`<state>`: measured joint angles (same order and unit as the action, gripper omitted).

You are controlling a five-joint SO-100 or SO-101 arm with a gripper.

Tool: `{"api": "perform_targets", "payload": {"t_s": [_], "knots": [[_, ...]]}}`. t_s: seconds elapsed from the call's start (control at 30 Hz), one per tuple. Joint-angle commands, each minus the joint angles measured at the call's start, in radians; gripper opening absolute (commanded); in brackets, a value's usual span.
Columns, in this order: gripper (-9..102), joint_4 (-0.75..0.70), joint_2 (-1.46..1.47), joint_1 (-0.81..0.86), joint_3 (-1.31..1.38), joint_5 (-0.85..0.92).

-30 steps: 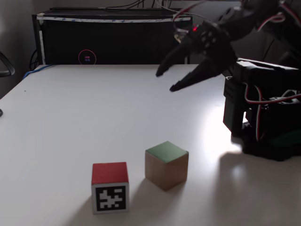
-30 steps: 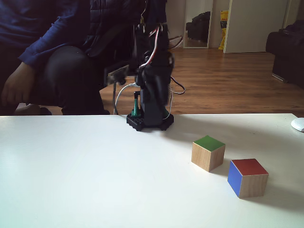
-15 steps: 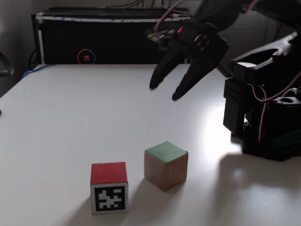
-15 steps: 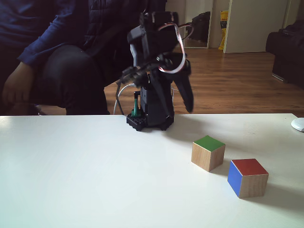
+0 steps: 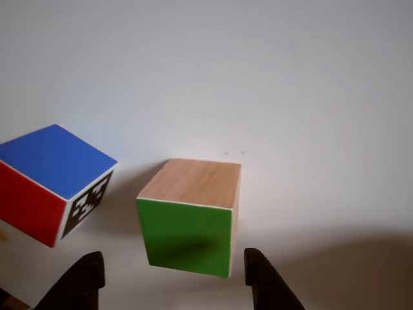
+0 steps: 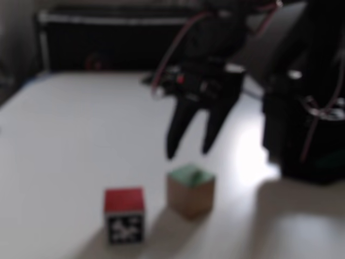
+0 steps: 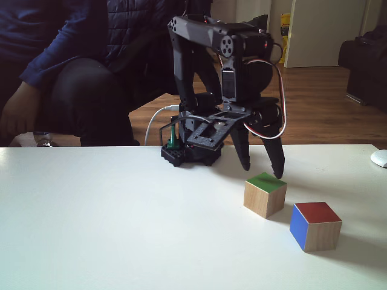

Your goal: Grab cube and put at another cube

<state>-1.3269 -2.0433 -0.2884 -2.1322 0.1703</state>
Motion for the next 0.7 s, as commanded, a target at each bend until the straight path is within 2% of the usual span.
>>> {"api": "perform_targets", "payload": {"t_s": [0.0, 0.23, 0.67], "knots": [[35, -0.003, 0.011, 0.012, 0.048, 0.003], [36, -0.005, 0.083, 0.020, 0.061, 0.018], [38, 0.005, 0.158, -0.098, 0.040, -0.051]]}}
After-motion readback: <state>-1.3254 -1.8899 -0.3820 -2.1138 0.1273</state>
